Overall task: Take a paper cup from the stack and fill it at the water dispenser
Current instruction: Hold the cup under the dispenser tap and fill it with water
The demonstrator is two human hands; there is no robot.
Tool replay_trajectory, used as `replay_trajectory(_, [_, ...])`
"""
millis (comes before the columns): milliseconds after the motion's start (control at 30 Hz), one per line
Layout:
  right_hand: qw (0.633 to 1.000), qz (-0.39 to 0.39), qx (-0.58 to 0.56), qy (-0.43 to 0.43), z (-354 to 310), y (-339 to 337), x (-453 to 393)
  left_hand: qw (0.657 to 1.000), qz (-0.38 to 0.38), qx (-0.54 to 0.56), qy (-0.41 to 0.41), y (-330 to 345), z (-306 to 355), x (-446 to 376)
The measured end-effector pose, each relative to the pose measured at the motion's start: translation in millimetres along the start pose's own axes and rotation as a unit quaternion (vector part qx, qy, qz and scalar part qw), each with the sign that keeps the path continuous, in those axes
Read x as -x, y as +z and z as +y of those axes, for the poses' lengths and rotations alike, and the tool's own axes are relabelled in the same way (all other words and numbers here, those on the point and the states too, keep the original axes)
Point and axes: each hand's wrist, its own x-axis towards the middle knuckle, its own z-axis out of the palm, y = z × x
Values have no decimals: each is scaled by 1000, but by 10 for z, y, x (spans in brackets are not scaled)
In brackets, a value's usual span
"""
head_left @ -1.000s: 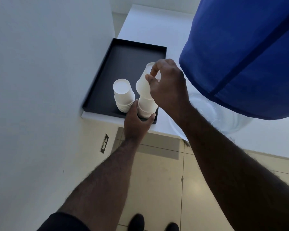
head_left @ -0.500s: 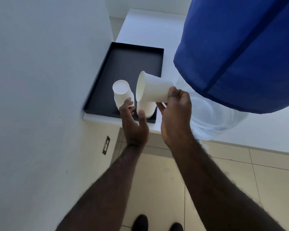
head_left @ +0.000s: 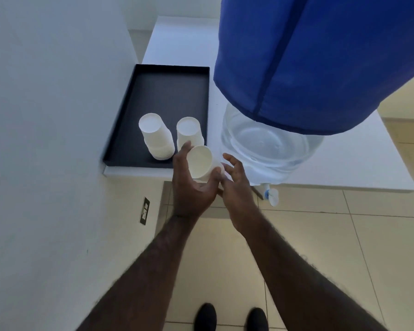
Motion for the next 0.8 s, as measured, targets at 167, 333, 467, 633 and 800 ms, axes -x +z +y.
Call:
replay_trajectory(167, [945,-27,270,-183,361,-290,59,996,-92,-17,10,77,25,166])
replay_trajectory(333, [932,-2,283,-226,521,-505,107,979,-192,-40,57,165,55,353])
replay_trajectory(467, [940,5,251,-230,665,-692,173,964,-254,-50,69,207,77,470])
replay_trajectory(633, [949,16,264,-171,1099,-963,337,947,-305,-81,53,264,133,508])
replay_trajectory(800, [968,66,238,-51,1370,-1240,301,940,-301,-119,105,464,227,488])
